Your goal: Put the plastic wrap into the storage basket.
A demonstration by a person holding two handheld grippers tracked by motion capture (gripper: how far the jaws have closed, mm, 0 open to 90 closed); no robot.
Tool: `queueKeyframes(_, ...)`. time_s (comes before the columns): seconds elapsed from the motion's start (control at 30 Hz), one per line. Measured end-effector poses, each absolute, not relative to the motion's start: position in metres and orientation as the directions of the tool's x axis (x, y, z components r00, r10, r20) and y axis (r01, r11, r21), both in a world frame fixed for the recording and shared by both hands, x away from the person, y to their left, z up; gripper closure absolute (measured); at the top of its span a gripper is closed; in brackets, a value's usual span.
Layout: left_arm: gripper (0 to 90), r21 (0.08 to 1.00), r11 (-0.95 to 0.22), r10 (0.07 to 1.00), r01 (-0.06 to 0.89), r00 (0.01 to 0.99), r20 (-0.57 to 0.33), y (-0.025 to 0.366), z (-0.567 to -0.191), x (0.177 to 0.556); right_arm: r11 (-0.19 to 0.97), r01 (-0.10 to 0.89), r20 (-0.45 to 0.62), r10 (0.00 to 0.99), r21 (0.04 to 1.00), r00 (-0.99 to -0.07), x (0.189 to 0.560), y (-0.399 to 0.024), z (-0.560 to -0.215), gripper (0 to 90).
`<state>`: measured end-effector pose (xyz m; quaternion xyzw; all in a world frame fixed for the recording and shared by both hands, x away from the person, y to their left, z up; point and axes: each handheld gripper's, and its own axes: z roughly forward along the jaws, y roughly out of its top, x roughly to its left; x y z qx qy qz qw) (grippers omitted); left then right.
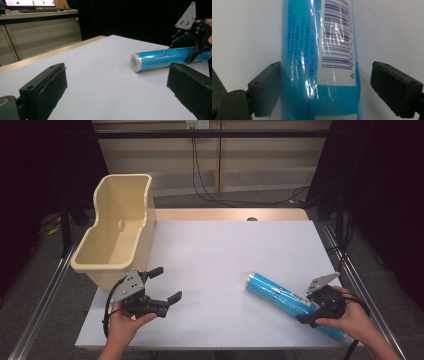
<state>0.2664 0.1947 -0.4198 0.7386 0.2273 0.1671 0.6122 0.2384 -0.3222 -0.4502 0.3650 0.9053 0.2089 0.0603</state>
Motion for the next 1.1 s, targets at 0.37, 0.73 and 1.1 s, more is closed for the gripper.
queueKeyframes(0.37, 2.9, 0.977, -0.168, 0.533, 0.130, 0.846, -0.021, 0.193, -0.421, 0.267, 0.699, 0.628, 0.029, 0.660, 0.342, -0.750, 0.241, -0.316, -0.457, 20.8)
queueKeyframes(0.73, 3.3, 0.976, -0.175, 0.524, 0.129, 0.852, -0.018, 0.189, -0.421, 0.267, 0.695, 0.624, 0.028, 0.660, 0.359, -0.751, 0.236, -0.313, -0.456, 31.9)
queueKeyframes(1.1, 3.5, 0.974, -0.184, 0.511, 0.133, 0.859, -0.021, 0.187, -0.419, 0.269, 0.676, 0.637, 0.047, 0.671, 0.371, -0.740, 0.241, -0.307, -0.453, 32.3)
